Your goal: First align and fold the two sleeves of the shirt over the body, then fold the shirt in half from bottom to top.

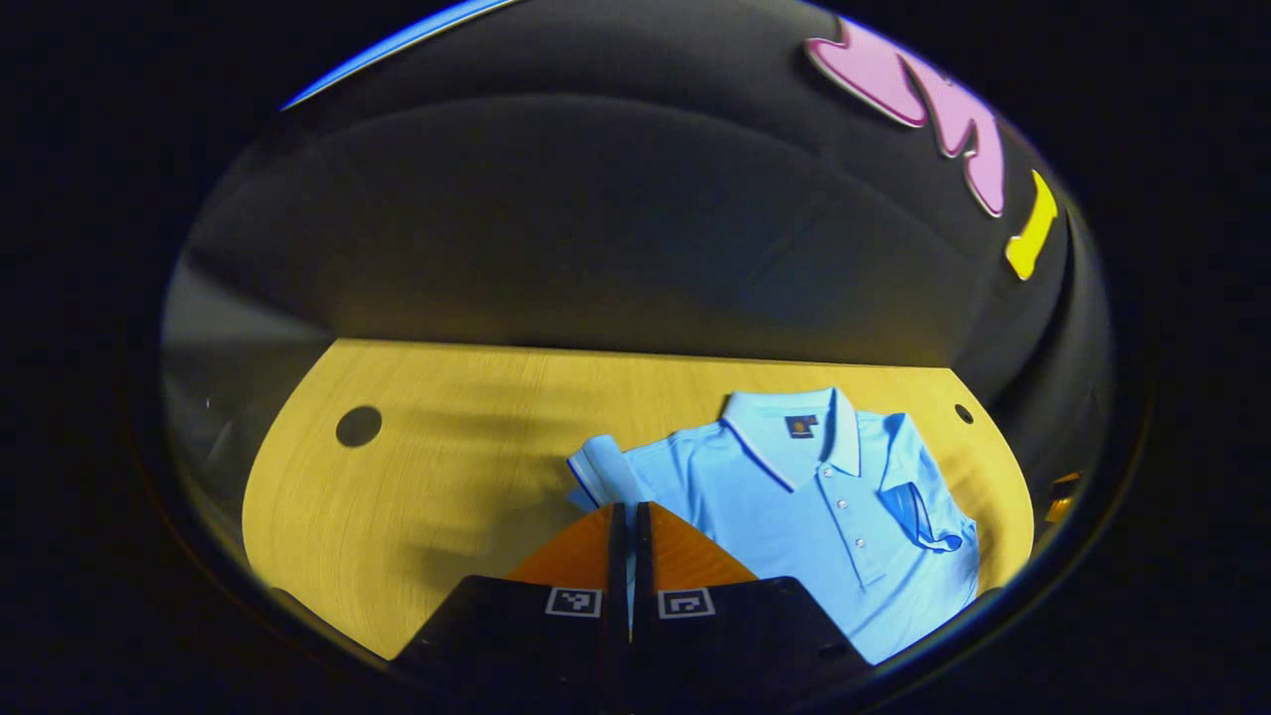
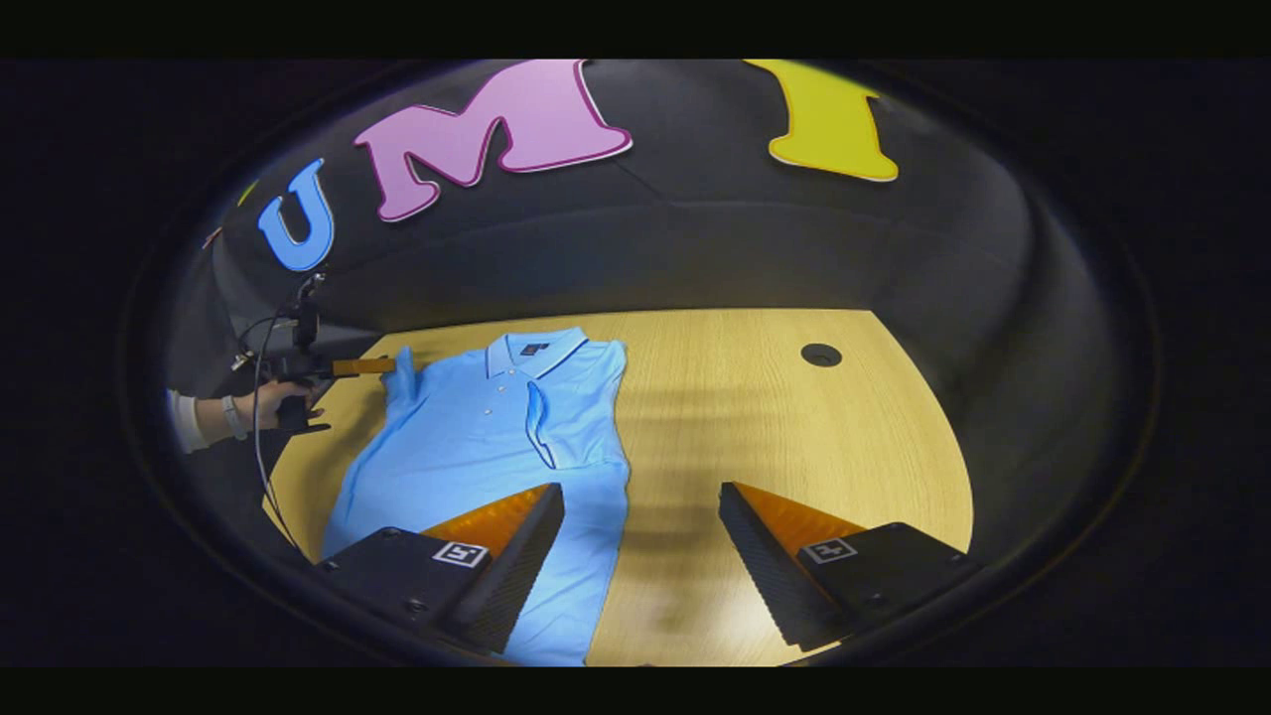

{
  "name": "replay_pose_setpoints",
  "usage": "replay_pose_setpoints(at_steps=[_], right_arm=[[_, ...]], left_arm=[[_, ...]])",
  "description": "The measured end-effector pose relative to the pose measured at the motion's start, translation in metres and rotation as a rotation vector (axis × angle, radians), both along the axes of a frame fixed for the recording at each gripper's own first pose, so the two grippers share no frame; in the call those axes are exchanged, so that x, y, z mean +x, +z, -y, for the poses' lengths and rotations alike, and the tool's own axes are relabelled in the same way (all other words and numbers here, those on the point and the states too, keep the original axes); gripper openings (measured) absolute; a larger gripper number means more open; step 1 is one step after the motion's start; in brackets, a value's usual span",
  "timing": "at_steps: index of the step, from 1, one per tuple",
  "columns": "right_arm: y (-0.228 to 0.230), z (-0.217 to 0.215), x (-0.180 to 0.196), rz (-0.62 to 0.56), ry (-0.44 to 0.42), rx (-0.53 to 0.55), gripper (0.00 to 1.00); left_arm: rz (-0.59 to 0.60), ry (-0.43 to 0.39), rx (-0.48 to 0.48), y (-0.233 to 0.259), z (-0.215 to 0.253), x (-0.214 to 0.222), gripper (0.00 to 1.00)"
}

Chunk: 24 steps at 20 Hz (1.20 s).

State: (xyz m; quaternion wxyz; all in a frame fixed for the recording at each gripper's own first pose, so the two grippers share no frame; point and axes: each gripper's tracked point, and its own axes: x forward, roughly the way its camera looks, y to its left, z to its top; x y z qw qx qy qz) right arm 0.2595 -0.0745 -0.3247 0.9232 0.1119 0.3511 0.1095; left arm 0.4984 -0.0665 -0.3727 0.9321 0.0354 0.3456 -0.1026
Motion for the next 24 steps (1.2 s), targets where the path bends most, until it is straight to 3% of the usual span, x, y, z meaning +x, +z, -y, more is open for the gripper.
replay_pose_setpoints(at_steps=[1,4,5,6,7,10,11,16,21,24], right_arm=[[0.0,-0.001,0.001,0.001,0.002,-0.001,0.98],[-0.001,-0.005,0.001,0.004,0.009,-0.008,0.98],[-0.002,-0.006,0.0,0.001,0.011,-0.007,0.91],[-0.002,-0.009,0.0,0.002,0.013,-0.002,0.98],[-0.002,-0.011,0.0,0.001,0.014,0.002,0.92],[-0.007,-0.013,-0.002,-0.005,0.016,0.001,0.92],[-0.008,-0.014,-0.002,-0.006,0.016,0.002,0.92],[-0.013,-0.014,-0.007,-0.017,0.012,0.014,0.92],[-0.02,-0.022,-0.017,-0.031,0.018,0.009,0.92],[-0.019,-0.031,-0.033,-0.037,0.016,0.017,0.92]], left_arm=[[0.005,-0.025,-0.006,0.005,0.011,-0.001,0.06],[-0.014,-0.071,-0.016,0.005,0.04,-0.011,0.06],[-0.036,-0.084,-0.022,0.002,0.051,-0.016,0.06],[-0.059,-0.092,-0.025,-0.004,0.061,-0.021,0.07],[-0.076,-0.102,-0.027,-0.009,0.071,-0.024,0.08],[-0.121,-0.131,-0.024,-0.029,0.098,-0.034,0.19],[-0.152,-0.144,-0.027,-0.036,0.107,-0.039,0.18],[-0.212,-0.161,0.034,-0.059,0.121,-0.057,0.86],[-0.196,-0.174,0.021,-0.027,0.105,-0.084,0.89],[-0.216,-0.137,-0.029,-0.013,0.087,-0.127,0.9]])
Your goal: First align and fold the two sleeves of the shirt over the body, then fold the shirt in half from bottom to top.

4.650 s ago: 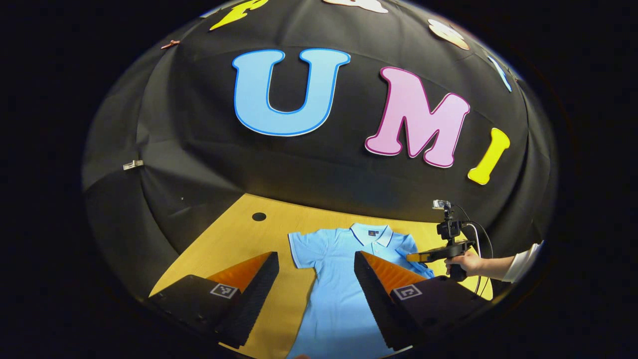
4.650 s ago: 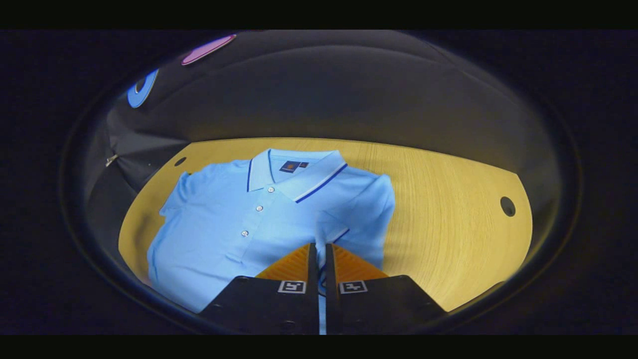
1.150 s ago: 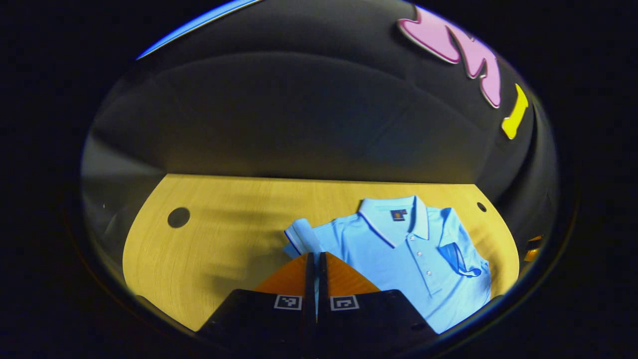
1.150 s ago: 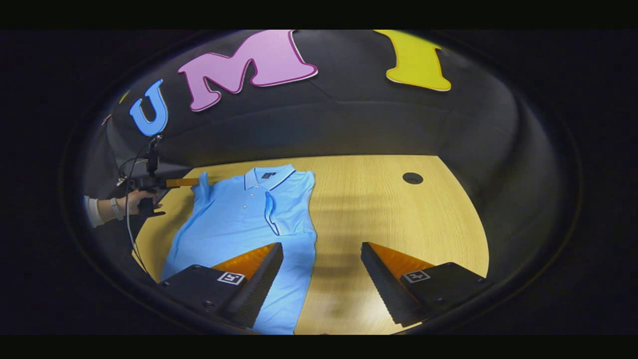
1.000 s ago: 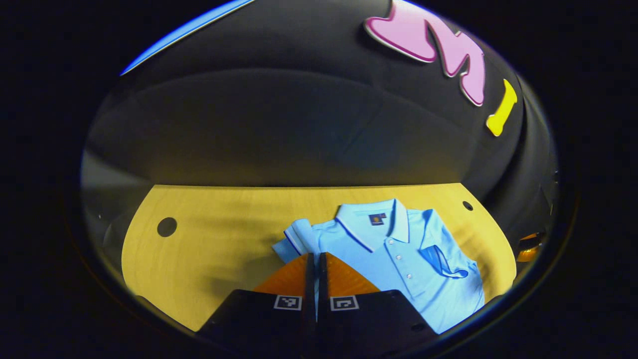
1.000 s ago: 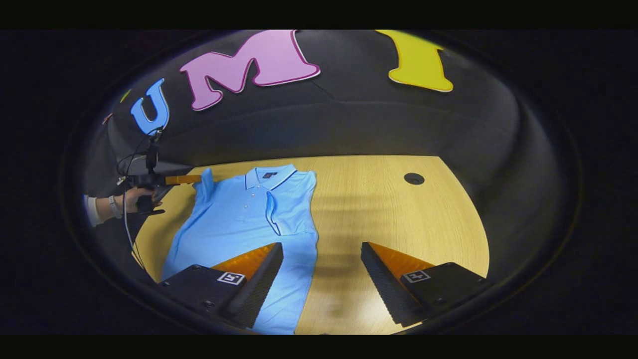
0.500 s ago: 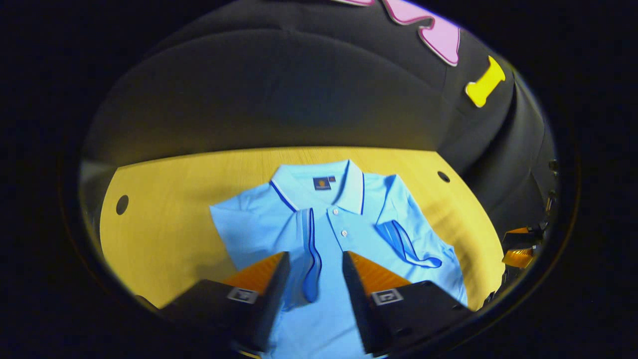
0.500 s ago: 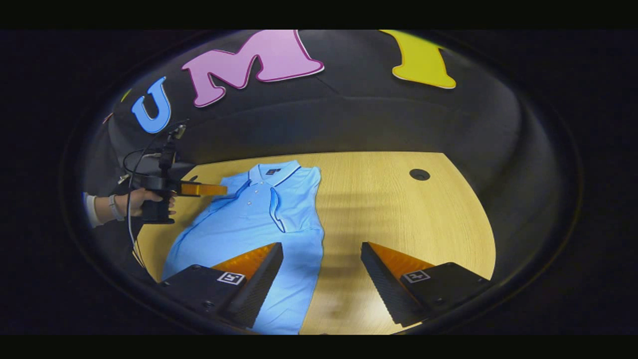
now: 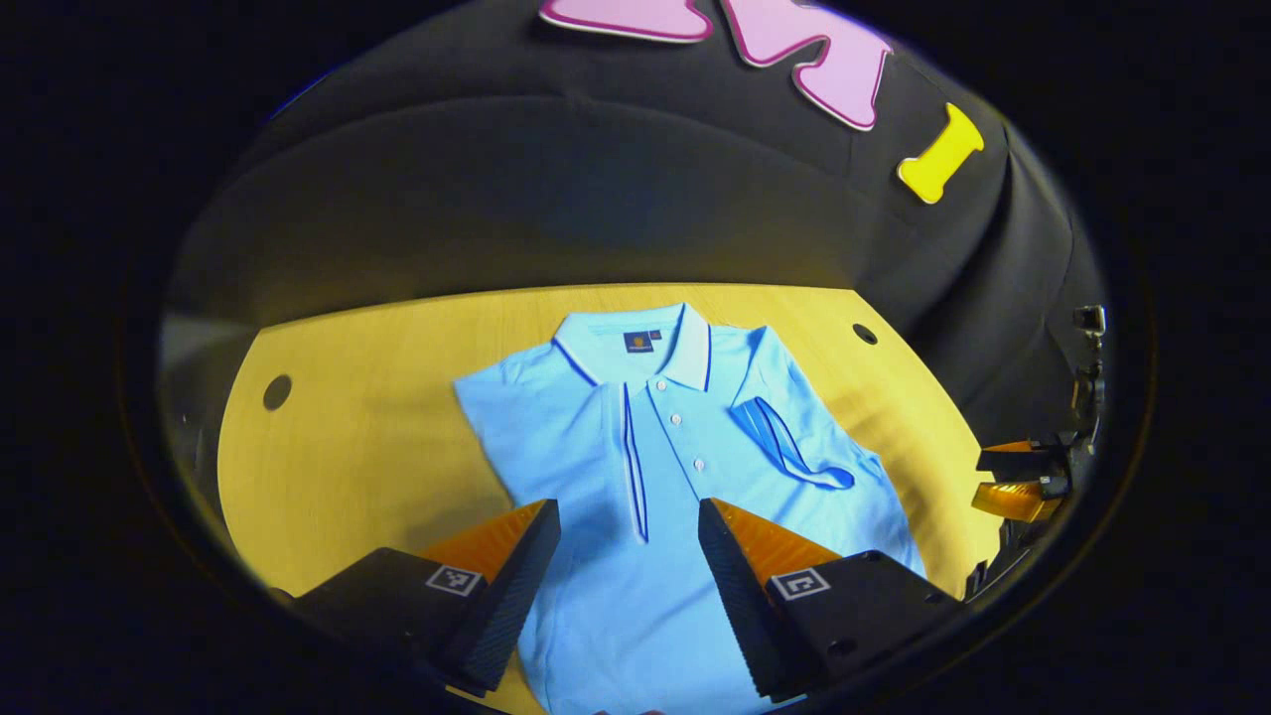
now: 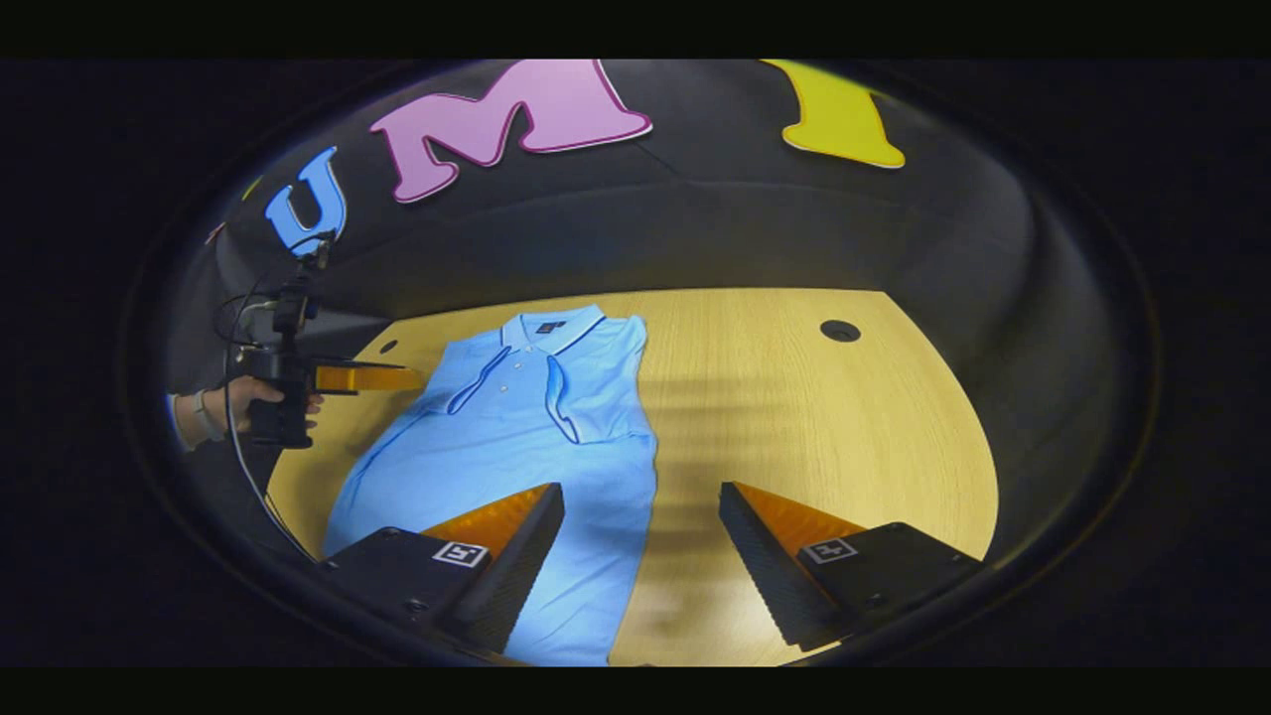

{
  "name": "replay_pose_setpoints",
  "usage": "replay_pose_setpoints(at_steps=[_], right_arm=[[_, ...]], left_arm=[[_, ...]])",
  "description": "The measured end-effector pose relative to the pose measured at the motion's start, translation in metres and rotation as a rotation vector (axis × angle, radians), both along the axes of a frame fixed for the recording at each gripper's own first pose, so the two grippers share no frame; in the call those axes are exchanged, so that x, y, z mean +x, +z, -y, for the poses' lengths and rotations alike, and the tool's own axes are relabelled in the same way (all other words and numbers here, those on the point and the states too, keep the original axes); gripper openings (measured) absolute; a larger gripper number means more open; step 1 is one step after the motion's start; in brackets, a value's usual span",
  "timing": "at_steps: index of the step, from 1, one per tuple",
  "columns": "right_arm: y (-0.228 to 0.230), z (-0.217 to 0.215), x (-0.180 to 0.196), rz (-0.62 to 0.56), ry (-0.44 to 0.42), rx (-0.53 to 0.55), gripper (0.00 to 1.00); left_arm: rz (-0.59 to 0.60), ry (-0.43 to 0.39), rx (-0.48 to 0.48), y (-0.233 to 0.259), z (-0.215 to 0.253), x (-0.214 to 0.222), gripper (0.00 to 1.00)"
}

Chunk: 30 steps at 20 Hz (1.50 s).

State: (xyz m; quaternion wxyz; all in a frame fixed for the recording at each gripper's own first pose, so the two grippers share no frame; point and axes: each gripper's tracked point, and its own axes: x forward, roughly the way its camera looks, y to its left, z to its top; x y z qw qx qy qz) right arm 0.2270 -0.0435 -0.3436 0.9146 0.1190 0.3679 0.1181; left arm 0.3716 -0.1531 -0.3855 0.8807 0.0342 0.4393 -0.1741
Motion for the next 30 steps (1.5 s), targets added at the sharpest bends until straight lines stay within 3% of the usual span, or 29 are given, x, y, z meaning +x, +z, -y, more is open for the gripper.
replay_pose_setpoints(at_steps=[3,4,5,13,18,20,21,22,24,25,27,30], right_arm=[[-0.006,-0.011,-0.018,-0.027,-0.011,0.019,0.92],[-0.008,-0.012,-0.025,-0.035,-0.009,0.014,0.98],[-0.011,-0.013,-0.034,-0.042,-0.008,0.008,0.98],[-0.047,-0.033,-0.129,-0.175,0.048,0.008,0.98],[-0.075,-0.049,-0.178,-0.314,0.035,0.135,0.98],[-0.08,-0.05,-0.192,-0.351,0.035,0.163,0.98],[-0.077,-0.051,-0.19,-0.343,0.023,0.197,0.99],[-0.078,-0.052,-0.194,-0.373,0.023,0.237,0.92],[-0.075,-0.06,-0.2,-0.408,0.025,0.318,0.92],[-0.074,-0.061,-0.203,-0.42,0.031,0.344,0.96],[-0.073,-0.067,-0.208,-0.449,0.042,0.392,0.92],[-0.072,-0.084,-0.219,-0.515,0.068,0.479,0.94]], left_arm=[[-0.043,0.025,-0.013,-0.002,-0.03,-0.062,0.91],[-0.055,0.038,-0.006,-0.003,-0.043,-0.082,0.84],[-0.076,0.053,-0.009,-0.006,-0.054,-0.101,0.92],[-0.207,0.168,-0.018,-0.03,-0.119,-0.216,0.93],[-0.329,0.176,-0.046,-0.052,-0.126,-0.271,0.93],[-0.335,0.184,-0.074,-0.054,-0.126,-0.275,0.93],[-0.346,0.188,-0.084,-0.053,-0.127,-0.278,0.91],[-0.36,0.187,-0.091,-0.052,-0.129,-0.282,0.91],[-0.396,0.164,-0.098,-0.05,-0.13,-0.296,0.91],[-0.416,0.146,-0.094,-0.051,-0.131,-0.304,0.91],[-0.444,0.114,-0.084,-0.052,-0.13,-0.316,0.9],[-0.496,0.107,-0.14,-0.053,-0.117,-0.326,0.89]])
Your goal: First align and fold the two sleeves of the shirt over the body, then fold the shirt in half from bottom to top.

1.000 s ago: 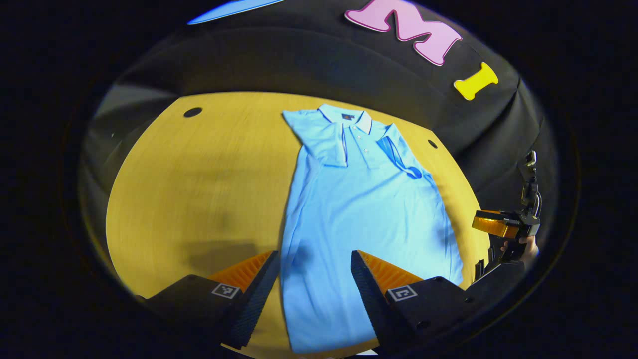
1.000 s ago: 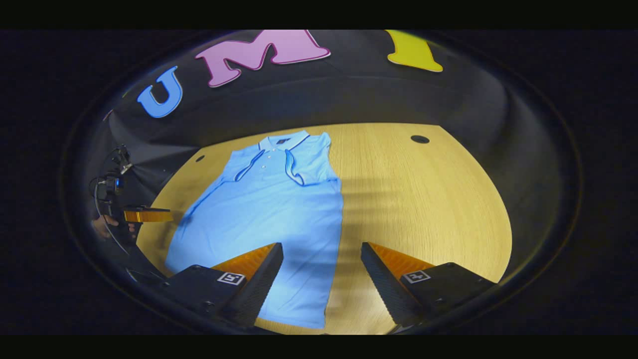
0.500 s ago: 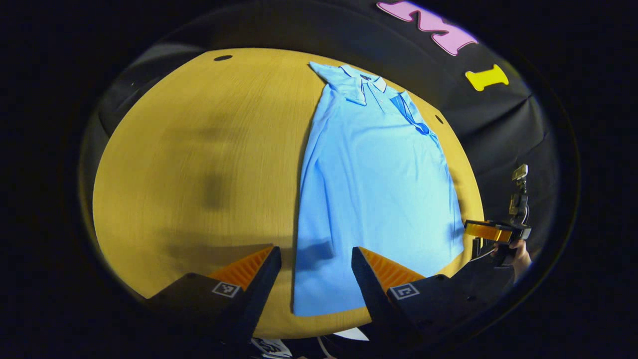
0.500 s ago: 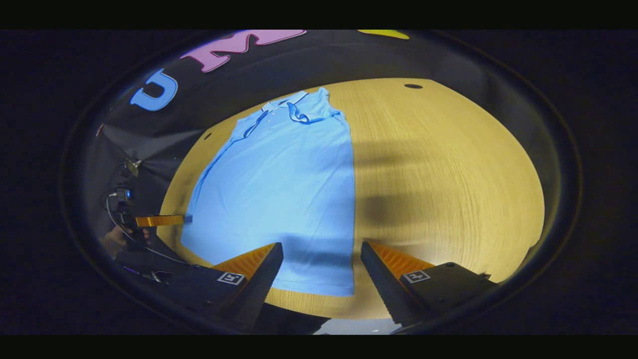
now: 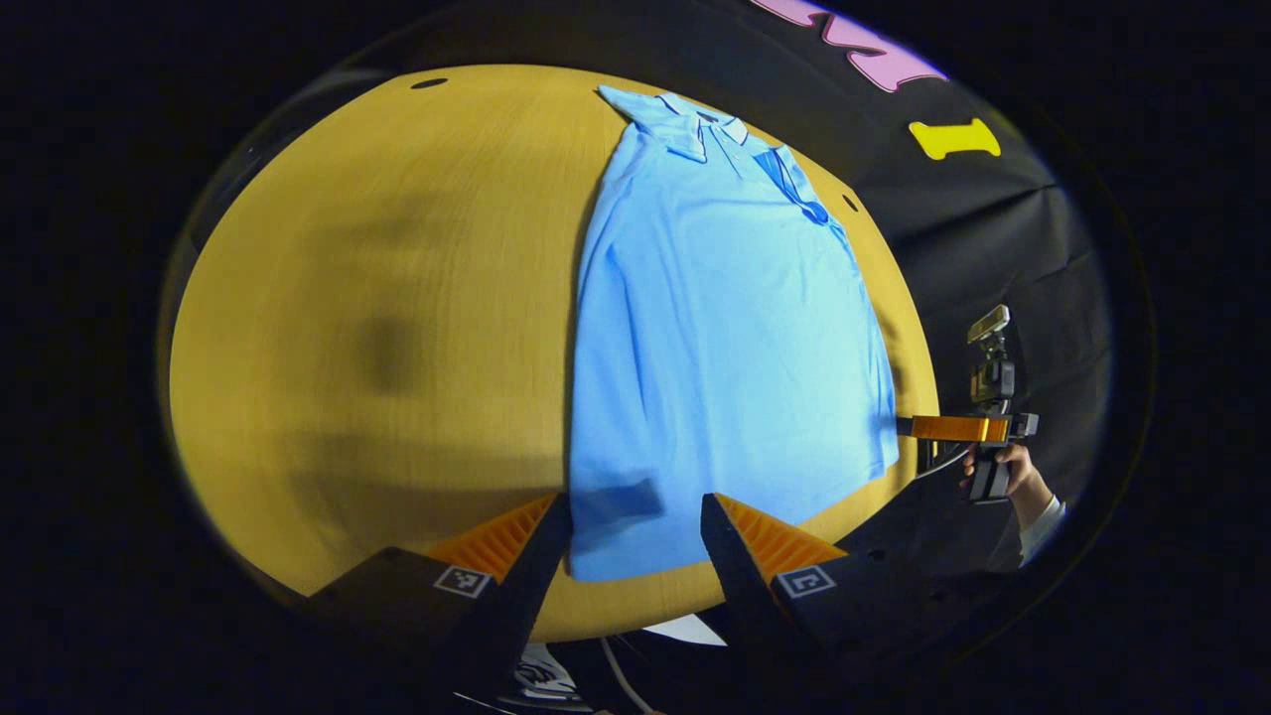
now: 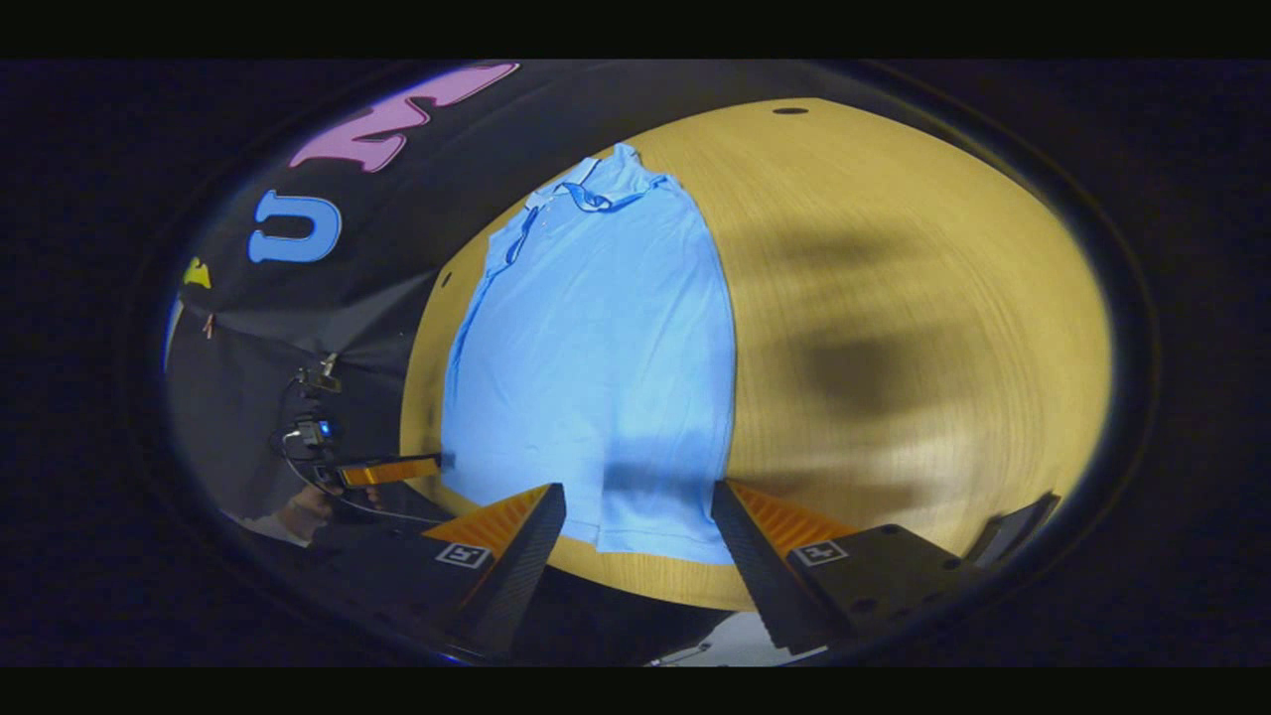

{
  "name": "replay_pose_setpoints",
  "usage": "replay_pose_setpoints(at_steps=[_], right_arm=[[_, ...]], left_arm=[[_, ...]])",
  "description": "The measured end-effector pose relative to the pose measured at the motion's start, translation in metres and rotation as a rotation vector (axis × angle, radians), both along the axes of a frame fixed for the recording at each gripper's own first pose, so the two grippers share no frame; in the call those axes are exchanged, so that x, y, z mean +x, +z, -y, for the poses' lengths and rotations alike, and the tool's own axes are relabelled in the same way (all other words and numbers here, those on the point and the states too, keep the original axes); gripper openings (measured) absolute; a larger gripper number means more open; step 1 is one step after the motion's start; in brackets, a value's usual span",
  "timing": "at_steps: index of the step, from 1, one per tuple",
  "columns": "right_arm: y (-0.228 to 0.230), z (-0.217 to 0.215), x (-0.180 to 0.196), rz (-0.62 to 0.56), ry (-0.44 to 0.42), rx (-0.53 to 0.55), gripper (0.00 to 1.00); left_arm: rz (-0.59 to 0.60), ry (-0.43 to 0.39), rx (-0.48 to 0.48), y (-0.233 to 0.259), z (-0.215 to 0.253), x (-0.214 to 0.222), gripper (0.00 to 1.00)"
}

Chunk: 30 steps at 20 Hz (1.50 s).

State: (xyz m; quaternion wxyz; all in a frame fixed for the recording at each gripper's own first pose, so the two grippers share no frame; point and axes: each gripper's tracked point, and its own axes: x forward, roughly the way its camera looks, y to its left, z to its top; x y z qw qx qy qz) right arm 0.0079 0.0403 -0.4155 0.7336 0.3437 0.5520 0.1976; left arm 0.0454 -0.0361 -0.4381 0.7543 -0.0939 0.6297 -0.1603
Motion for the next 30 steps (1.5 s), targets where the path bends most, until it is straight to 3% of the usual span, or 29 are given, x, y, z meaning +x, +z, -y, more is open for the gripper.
replay_pose_setpoints(at_steps=[2,3,4,5,6,7,9,11,12,13,15,17,18,19,20,22,23,25,30], right_arm=[[0.001,-0.013,-0.006,-0.04,0.01,0.055,0.78],[-0.003,-0.017,-0.009,-0.055,0.018,0.052,0.81],[-0.01,-0.015,-0.014,-0.061,0.038,0.024,0.79],[-0.012,-0.015,-0.017,-0.061,0.048,0.008,0.53],[-0.012,-0.018,-0.022,-0.08,0.05,0.011,0.42],[-0.012,-0.022,-0.027,-0.112,0.059,0.019,0.31],[-0.02,-0.028,-0.031,-0.108,0.092,-0.009,0.3],[-0.018,-0.028,-0.027,-0.118,0.067,-0.005,0.2],[-0.018,-0.029,-0.026,-0.121,0.065,-0.001,0.14],[-0.019,-0.03,-0.028,-0.113,0.064,0.005,0.07],[-0.019,-0.03,-0.028,-0.109,0.068,0.011,0.02],[-0.018,-0.03,-0.026,-0.091,0.065,0.014,0.08],[-0.017,-0.029,-0.023,-0.075,0.063,0.014,0.0],[-0.017,-0.029,-0.022,-0.069,0.065,0.017,0.05],[-0.016,-0.031,-0.018,-0.058,0.064,0.026,0.01],[-0.012,-0.035,-0.009,-0.041,0.049,0.065,0.05],[-0.009,-0.038,-0.001,-0.031,0.038,0.084,0.08],[-0.002,-0.039,0.015,0.003,0.013,0.113,0.04],[0.025,-0.03,0.064,0.098,-0.056,0.161,0.08]], left_arm=[[-0.035,0.029,-0.058,-0.002,0.01,-0.003,0.87],[-0.043,0.048,-0.067,-0.005,0.011,0.0,0.84],[-0.048,0.06,-0.057,-0.008,0.011,0.0,0.75],[-0.046,0.058,-0.042,-0.01,0.009,0.0,0.69],[-0.039,0.047,-0.027,-0.012,0.009,0.0,0.55],[-0.027,0.025,-0.005,-0.013,0.006,-0.001,0.49],[0.003,-0.027,0.033,-0.014,0.003,-0.003,0.32],[0.006,-0.05,0.052,-0.016,0.002,-0.004,0.23],[0.007,-0.05,0.045,-0.017,0.005,-0.006,0.09],[-0.002,-0.05,0.039,-0.015,0.007,-0.004,0.08],[0.008,-0.064,0.036,-0.016,0.008,-0.002,0.06],[0.028,-0.091,0.037,-0.015,0.009,-0.003,0.06],[0.035,-0.1,0.034,-0.014,0.009,-0.004,0.06],[0.045,-0.103,0.026,-0.012,0.01,-0.003,0.06],[0.056,-0.101,0.015,-0.008,0.011,-0.001,0.06],[0.08,-0.09,-0.003,0.001,0.012,0.008,0.06],[0.095,-0.082,-0.009,0.005,0.013,0.015,0.06],[0.126,-0.061,-0.008,0.012,0.013,0.033,0.06],[0.228,-0.032,-0.007,0.041,0.018,0.078,0.06]])
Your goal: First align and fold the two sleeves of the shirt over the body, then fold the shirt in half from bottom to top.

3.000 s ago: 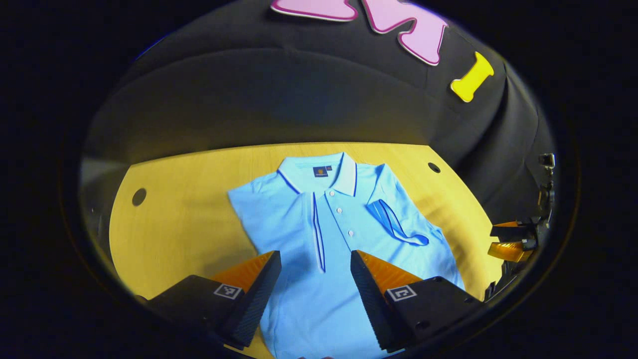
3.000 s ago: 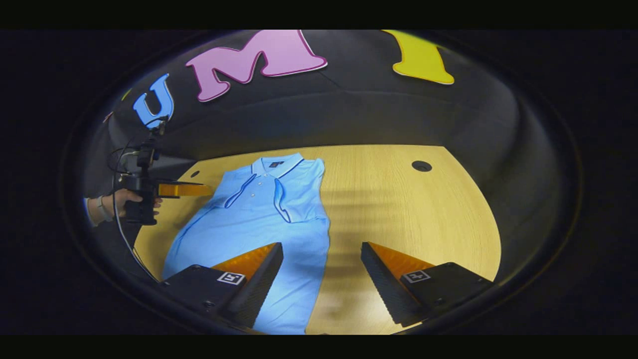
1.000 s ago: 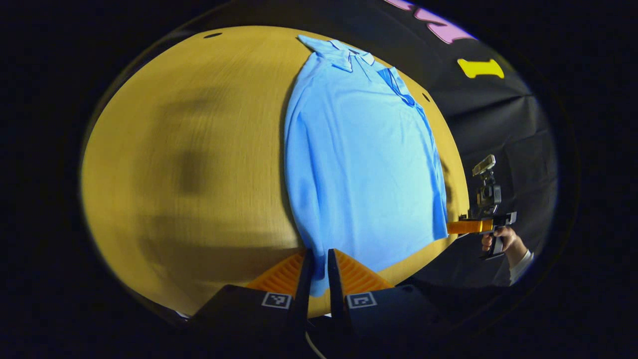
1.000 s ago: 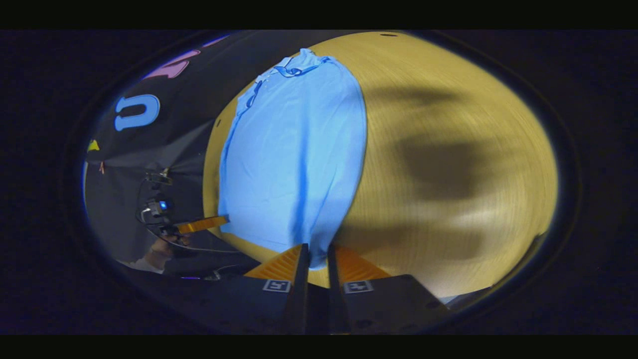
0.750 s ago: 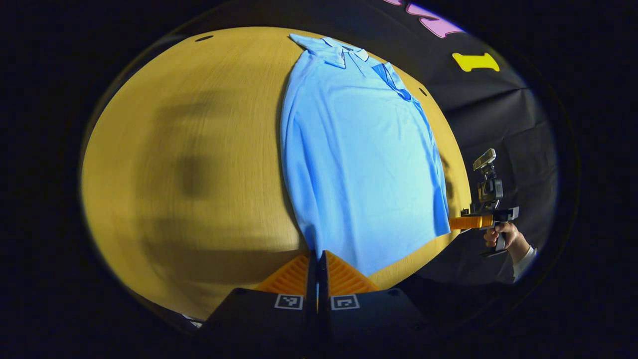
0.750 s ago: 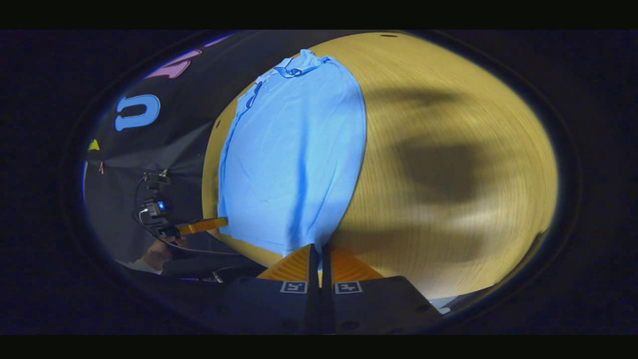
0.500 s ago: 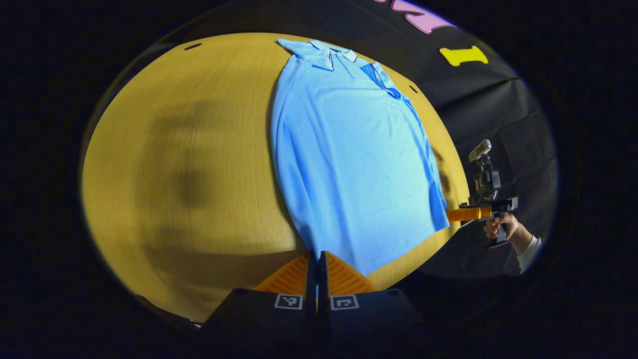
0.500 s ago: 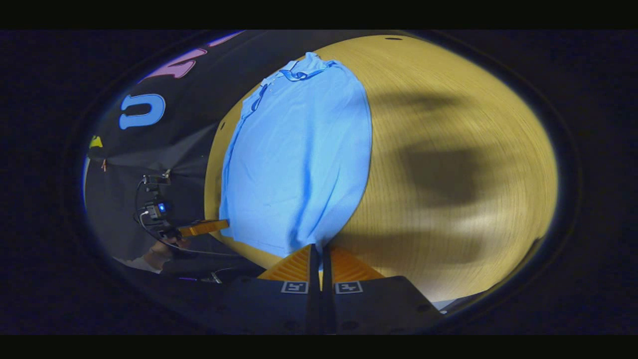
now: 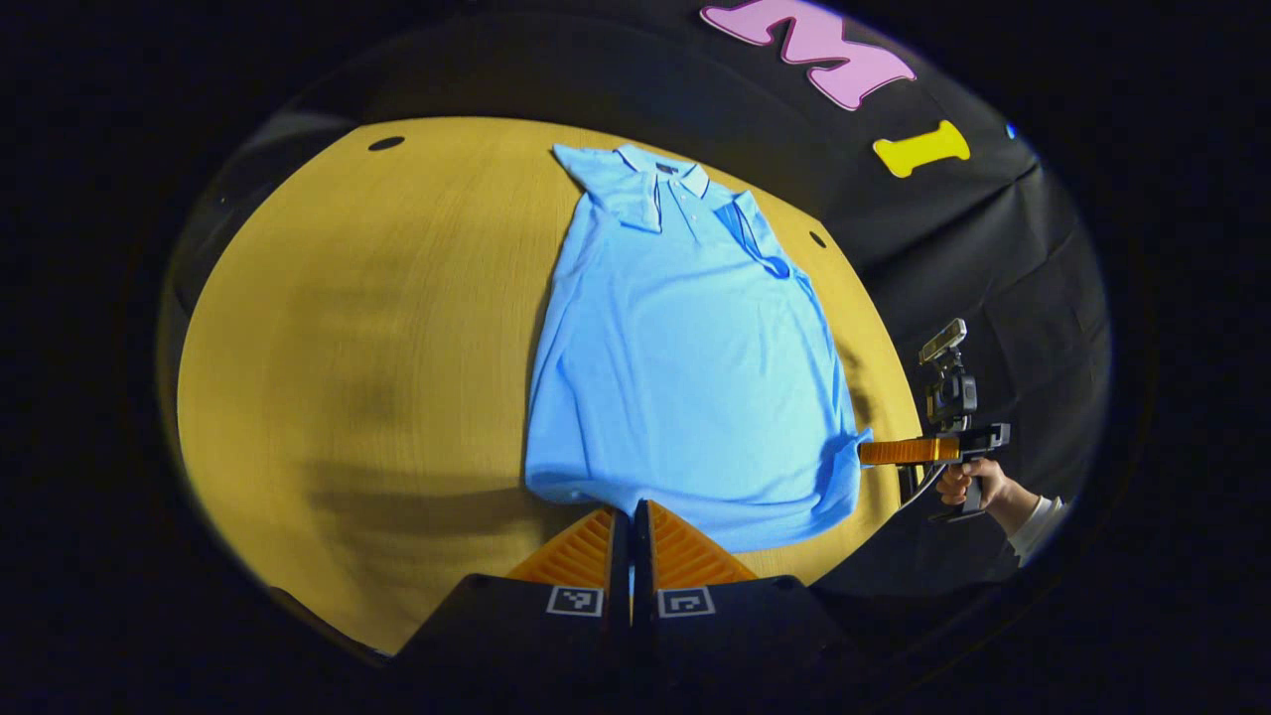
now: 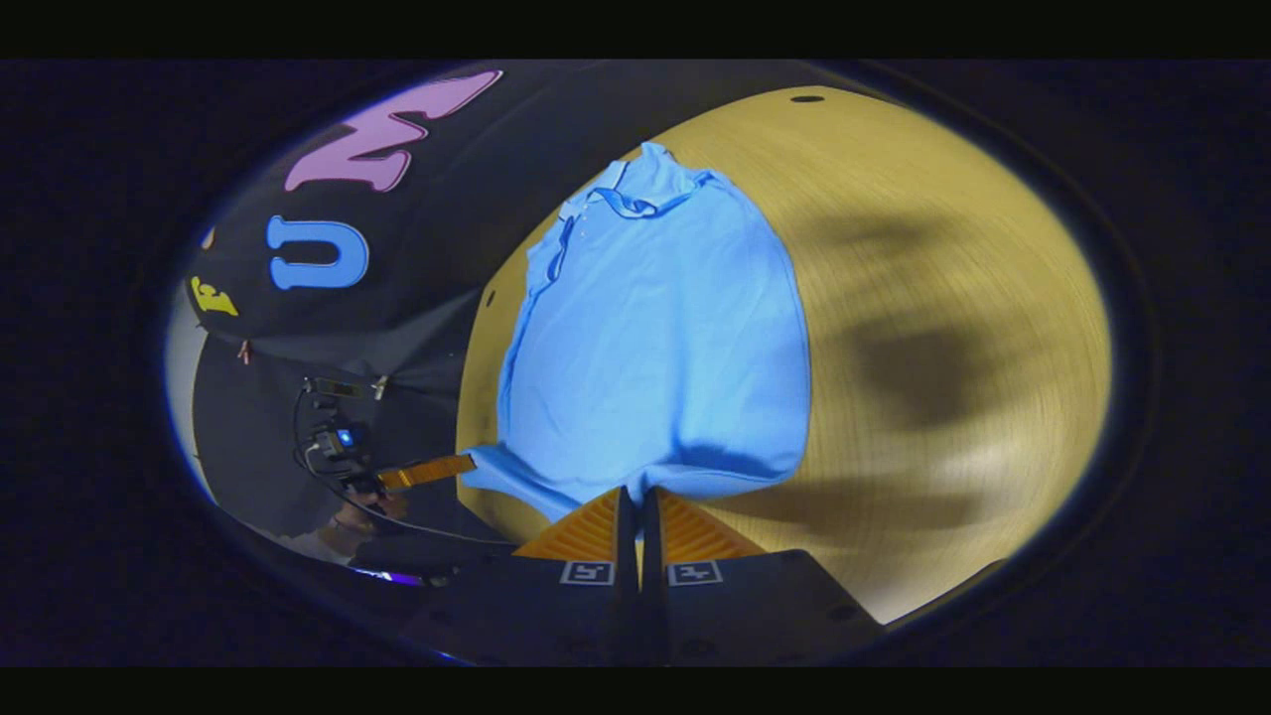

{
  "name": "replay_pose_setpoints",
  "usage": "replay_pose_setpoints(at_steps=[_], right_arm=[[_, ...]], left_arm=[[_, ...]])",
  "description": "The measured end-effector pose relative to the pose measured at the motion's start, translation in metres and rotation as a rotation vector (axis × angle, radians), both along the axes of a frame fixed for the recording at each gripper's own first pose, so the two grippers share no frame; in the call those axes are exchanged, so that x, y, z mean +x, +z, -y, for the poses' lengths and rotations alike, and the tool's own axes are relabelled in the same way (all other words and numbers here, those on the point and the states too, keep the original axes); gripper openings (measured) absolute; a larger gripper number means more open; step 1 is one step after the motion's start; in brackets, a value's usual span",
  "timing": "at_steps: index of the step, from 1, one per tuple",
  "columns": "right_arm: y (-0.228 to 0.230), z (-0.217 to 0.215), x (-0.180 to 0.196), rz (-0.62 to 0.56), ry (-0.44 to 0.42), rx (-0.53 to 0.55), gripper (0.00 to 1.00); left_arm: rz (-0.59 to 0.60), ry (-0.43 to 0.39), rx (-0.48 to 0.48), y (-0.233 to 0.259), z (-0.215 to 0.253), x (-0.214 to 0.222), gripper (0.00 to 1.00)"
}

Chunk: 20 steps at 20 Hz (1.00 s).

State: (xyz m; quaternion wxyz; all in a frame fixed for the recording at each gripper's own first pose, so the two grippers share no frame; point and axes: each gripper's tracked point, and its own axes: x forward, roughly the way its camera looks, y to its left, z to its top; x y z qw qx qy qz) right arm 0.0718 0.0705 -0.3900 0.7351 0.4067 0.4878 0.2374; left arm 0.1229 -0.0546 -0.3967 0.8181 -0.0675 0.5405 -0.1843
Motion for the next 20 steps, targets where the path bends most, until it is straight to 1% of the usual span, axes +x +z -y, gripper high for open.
replay_pose_setpoints(at_steps=[1,3,6,7,8,9,10,11,12,14,16,17,18,19,20], right_arm=[[0.008,0.004,0.011,0.025,-0.013,0.008,0.04],[0.024,0.011,0.032,0.07,-0.037,0.017,0.05],[0.046,0.02,0.071,0.137,-0.072,0.029,0.04],[0.053,0.023,0.085,0.159,-0.08,0.029,0.09],[0.058,0.024,0.098,0.181,-0.086,0.025,0.09],[0.064,0.026,0.11,0.204,-0.09,0.025,0.04],[0.07,0.028,0.124,0.222,-0.092,0.026,0.04],[0.074,0.029,0.14,0.244,-0.094,0.017,0.05],[0.077,0.031,0.156,0.263,-0.094,0.011,0.0],[0.086,0.034,0.192,0.304,-0.104,0.004,0.0],[0.093,0.036,0.232,0.336,-0.12,0.004,0.04],[0.093,0.036,0.249,0.358,-0.114,-0.02,0.04],[0.092,0.037,0.267,0.385,-0.104,-0.049,0.04],[0.094,0.038,0.284,0.409,-0.092,-0.063,0.0],[0.097,0.036,0.303,0.426,-0.085,-0.064,0.0]], left_arm=[[0.025,0.003,-0.004,0.007,0.003,0.01,0.06],[0.074,0.01,-0.001,0.02,0.005,0.031,0.06],[0.135,0.041,-0.014,0.036,0.01,0.069,0.06],[0.155,0.05,-0.01,0.041,0.01,0.082,0.06],[0.174,0.057,-0.007,0.045,0.011,0.094,0.06],[0.19,0.06,-0.006,0.05,0.012,0.106,0.06],[0.208,0.066,0.0,0.052,0.013,0.121,0.06],[0.228,0.07,-0.003,0.057,0.016,0.135,0.06],[0.245,0.077,-0.004,0.06,0.018,0.149,0.06],[0.281,0.085,0.005,0.069,0.02,0.179,0.06],[0.309,0.065,0.072,0.068,0.017,0.21,0.06],[0.332,0.058,0.09,0.071,0.017,0.226,0.01],[0.345,0.061,0.086,0.074,0.023,0.243,0.1],[0.359,0.072,0.08,0.077,0.027,0.26,0.05],[0.373,0.089,0.088,0.077,0.027,0.279,0.06]])
